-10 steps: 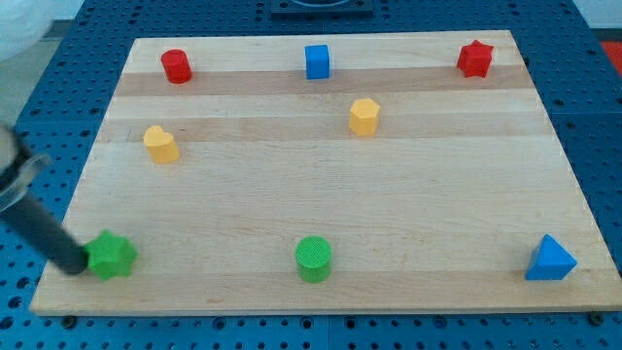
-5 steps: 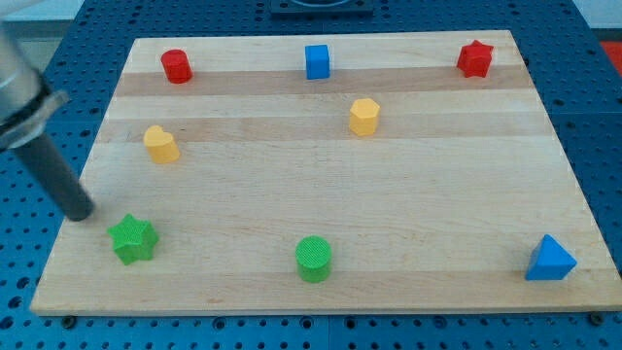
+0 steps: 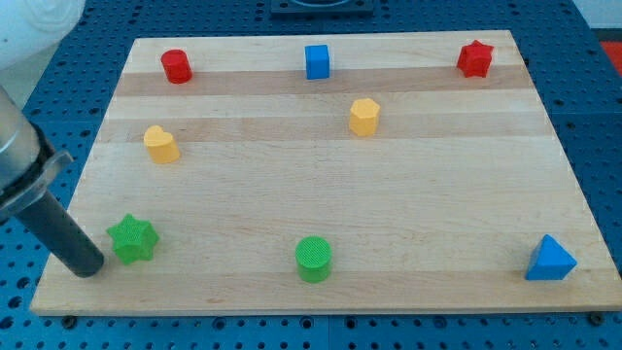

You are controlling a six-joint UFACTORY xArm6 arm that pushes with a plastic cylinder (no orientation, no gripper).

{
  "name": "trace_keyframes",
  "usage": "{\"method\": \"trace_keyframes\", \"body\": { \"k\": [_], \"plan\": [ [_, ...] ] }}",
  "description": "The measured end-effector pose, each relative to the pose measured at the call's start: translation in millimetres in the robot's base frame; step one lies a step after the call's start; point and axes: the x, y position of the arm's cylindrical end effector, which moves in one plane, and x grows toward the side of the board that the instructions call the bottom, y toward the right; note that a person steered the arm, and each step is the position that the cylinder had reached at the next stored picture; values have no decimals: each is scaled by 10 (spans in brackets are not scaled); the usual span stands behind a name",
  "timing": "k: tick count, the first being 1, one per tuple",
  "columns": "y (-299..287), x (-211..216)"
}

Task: Push the green star diagonal to the green circle

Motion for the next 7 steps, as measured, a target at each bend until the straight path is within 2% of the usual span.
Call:
{"method": "trace_keyframes", "body": {
  "k": [1,4,5,6,7],
  "plan": [
    [47,-181],
    [871,-911],
    [1060,-997],
    [894,-997],
    [401,-997]
  ]
}}
